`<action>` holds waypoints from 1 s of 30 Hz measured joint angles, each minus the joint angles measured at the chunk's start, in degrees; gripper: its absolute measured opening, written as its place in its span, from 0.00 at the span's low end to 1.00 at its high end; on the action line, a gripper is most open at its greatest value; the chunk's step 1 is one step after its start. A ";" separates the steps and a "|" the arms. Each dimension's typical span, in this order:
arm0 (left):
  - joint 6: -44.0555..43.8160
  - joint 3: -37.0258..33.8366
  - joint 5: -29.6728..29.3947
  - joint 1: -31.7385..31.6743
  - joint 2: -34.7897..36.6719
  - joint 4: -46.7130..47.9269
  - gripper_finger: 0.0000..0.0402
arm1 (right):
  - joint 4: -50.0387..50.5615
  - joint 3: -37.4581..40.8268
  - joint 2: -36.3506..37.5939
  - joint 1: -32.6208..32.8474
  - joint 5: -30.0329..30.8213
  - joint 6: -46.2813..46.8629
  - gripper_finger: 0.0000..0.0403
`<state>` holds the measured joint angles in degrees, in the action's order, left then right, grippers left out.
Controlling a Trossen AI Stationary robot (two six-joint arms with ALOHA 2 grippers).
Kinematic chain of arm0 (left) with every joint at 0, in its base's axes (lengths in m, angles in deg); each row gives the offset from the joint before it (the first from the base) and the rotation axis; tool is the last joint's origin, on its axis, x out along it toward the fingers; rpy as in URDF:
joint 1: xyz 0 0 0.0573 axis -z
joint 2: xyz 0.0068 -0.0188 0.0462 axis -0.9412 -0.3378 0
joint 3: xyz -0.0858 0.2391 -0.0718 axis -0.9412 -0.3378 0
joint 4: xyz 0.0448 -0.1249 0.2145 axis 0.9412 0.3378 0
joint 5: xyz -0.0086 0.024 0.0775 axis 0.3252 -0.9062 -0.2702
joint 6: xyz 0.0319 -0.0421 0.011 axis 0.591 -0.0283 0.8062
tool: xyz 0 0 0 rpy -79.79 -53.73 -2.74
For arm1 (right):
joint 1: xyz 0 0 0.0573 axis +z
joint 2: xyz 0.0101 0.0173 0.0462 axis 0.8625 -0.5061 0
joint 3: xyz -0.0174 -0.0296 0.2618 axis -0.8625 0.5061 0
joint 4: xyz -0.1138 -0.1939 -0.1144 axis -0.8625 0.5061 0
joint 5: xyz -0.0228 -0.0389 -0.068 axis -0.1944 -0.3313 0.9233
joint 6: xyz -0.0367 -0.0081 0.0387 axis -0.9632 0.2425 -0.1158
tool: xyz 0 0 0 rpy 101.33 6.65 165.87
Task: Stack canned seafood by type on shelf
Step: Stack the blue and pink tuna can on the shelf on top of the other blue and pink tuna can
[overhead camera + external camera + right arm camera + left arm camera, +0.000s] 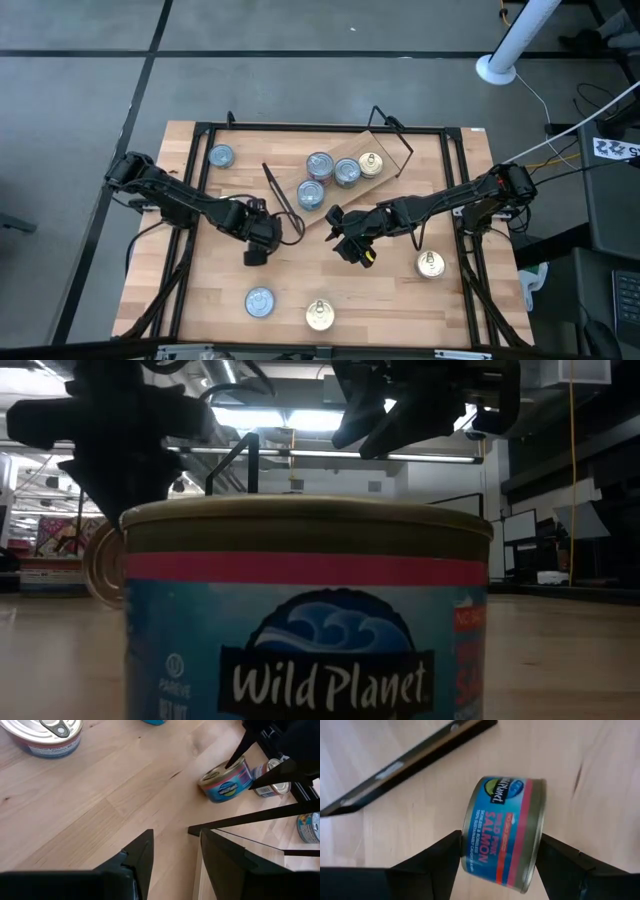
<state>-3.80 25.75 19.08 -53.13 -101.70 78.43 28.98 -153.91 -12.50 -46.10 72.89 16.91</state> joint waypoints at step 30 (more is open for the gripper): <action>-12.40 -0.77 8.84 0.13 0.20 -4.61 0.48 | 7.36 0.00 0.00 0.00 7.12 -0.02 0.41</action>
<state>-16.20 24.99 27.92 -53.00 -101.50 73.83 36.35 -153.91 -12.50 -46.10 80.01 16.89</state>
